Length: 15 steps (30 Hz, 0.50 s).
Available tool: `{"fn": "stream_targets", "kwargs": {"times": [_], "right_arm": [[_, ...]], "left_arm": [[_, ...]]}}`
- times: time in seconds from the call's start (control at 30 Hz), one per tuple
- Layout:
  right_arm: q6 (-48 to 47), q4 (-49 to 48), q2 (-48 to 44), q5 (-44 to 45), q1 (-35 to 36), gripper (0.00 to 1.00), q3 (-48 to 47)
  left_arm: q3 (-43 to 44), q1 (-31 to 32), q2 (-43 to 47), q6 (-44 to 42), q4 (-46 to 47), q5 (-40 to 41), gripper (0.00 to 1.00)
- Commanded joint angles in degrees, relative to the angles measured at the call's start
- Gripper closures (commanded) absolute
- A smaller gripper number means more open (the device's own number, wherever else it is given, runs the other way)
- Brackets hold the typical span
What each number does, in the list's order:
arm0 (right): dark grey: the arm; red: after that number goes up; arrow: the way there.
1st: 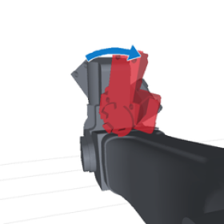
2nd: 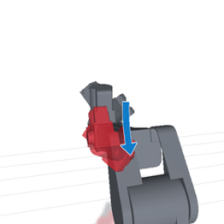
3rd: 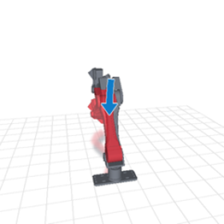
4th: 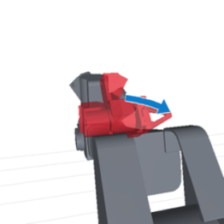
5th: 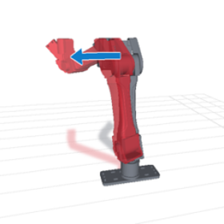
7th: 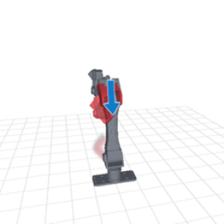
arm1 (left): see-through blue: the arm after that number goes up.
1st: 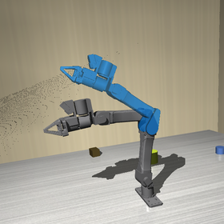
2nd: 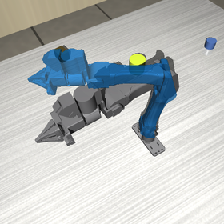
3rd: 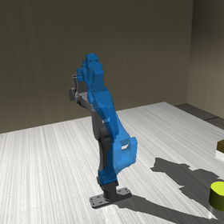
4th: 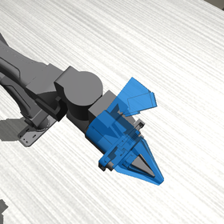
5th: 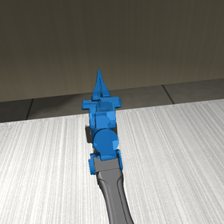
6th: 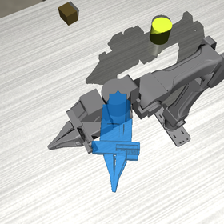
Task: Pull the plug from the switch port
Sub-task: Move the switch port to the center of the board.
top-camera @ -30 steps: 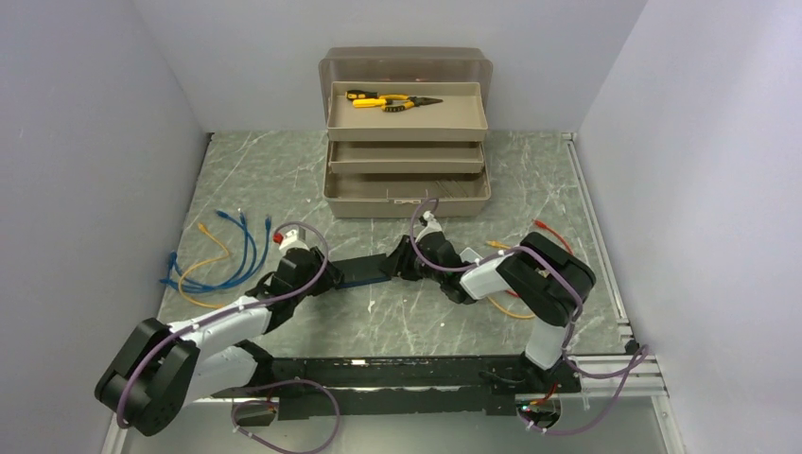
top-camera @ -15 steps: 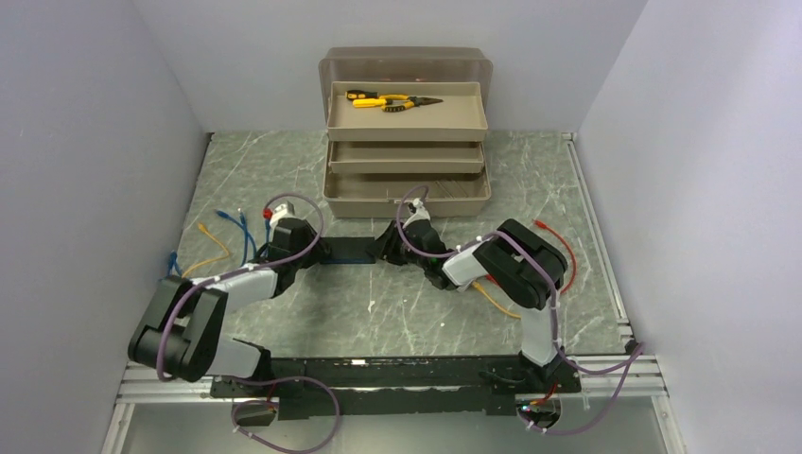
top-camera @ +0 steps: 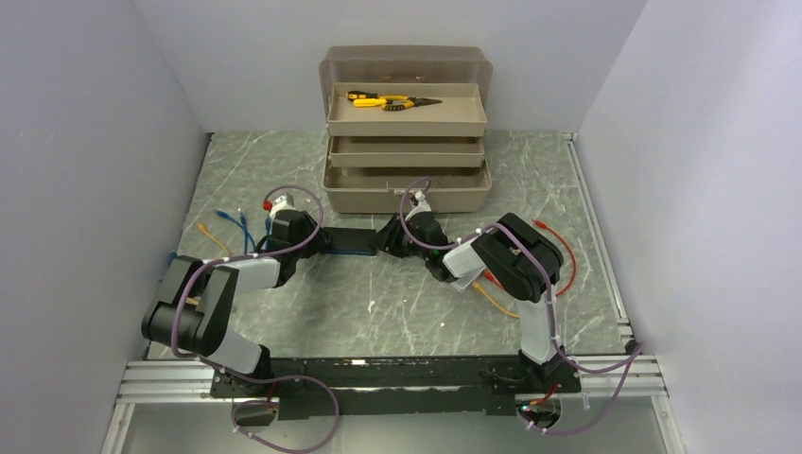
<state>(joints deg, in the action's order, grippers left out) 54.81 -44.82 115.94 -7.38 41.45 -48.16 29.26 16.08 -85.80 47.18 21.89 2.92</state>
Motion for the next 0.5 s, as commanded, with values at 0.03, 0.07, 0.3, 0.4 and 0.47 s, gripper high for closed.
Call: {"fn": "stream_targets", "kwargs": {"times": [0.03, 0.07, 0.3, 0.4, 0.47], "right_arm": [[-3.35, 6.13, 1.58, -3.52, 1.31, 0.62, -0.44], [-3.49, 6.21, 1.14, -3.29, 1.36, 0.62, -0.17], [-3.4, 5.94, -0.69, -2.53, 1.88, 0.53, 2.57], [-3.21, 5.84, -2.05, -1.85, 2.57, 0.49, 4.0], [-3.38, 6.11, -3.01, -1.3, 3.0, 0.47, 4.66]], "left_arm": [[-2.05, 1.94, -0.53, 1.5, 0.25, -10.94, 0.6], [-2.42, 1.99, 0.02, 1.59, 0.18, -10.8, 0.6], [-4.9, 1.99, 4.4, 1.62, -0.64, -9.74, 0.58], [-5.87, 1.96, 5.71, 1.54, -1.03, -9.64, 0.57], [-6.36, 1.94, 6.45, 1.39, -1.31, -9.22, 0.57]]}}
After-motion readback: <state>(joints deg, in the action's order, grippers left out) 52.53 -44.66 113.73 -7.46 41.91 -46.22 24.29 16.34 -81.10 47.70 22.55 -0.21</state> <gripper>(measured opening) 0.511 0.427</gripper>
